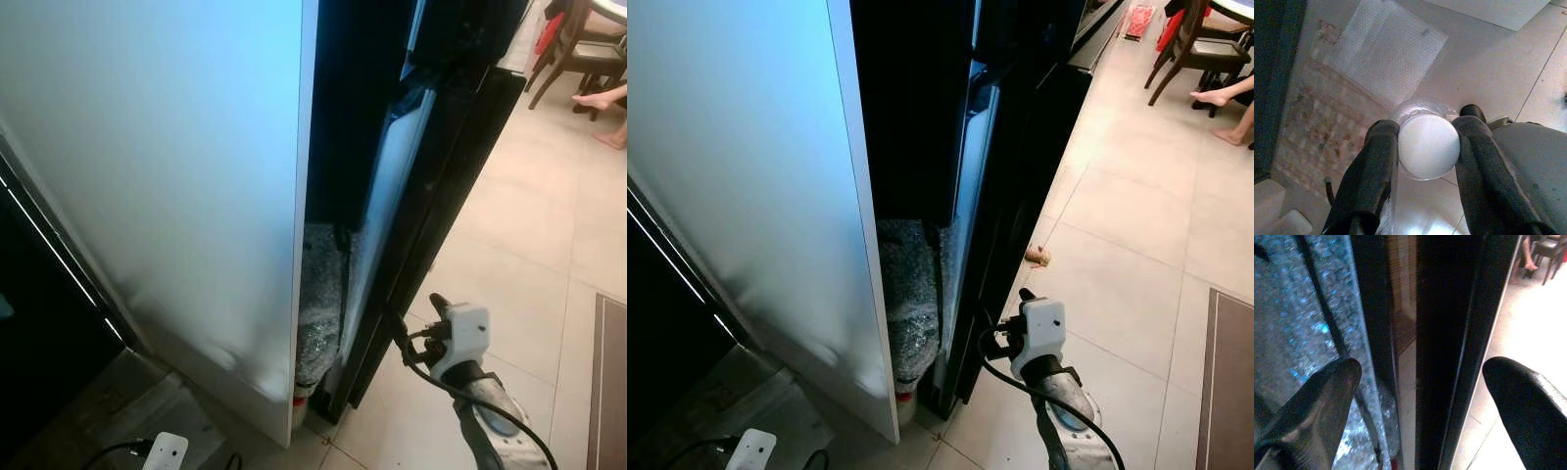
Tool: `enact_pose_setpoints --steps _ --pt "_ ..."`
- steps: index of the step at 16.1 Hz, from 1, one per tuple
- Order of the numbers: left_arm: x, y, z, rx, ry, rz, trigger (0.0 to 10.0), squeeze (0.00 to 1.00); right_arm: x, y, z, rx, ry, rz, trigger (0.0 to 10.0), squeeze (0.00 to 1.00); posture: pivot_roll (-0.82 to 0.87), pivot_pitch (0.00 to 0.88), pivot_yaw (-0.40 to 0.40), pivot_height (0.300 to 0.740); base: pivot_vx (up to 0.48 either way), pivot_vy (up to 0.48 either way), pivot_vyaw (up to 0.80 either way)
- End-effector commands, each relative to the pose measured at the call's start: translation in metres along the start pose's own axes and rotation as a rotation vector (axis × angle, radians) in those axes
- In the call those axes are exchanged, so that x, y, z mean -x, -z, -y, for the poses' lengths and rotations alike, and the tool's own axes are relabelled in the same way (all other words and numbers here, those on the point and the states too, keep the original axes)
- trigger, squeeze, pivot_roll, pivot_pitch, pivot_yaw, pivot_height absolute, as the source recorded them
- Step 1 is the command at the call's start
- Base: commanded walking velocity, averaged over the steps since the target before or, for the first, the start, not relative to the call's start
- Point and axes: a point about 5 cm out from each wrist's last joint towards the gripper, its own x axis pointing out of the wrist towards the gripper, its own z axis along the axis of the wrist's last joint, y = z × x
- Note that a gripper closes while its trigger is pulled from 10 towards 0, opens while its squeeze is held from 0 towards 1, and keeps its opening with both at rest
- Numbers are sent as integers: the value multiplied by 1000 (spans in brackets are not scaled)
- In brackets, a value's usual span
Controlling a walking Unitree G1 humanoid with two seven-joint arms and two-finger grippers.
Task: Restocking fridge
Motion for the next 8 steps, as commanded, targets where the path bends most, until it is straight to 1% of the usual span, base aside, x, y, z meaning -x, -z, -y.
enact_pose_setpoints --steps 1,4,8 --pt "0 2 2 -7 4 -1 10000 0 -3 -1 3 16 11 7 10000 0 -125 20 -48 740 0 0 0" --pt "0 2 2 -1 2 -1 10000 0 -14 -4 4 22 -4 13 10000 0 -119 24 -52 740 0 0 0" --pt "0 2 3 3 0 -4 10000 0 -22 -8 6 32 -11 31 10000 0 -118 24 -55 740 0 0 0"
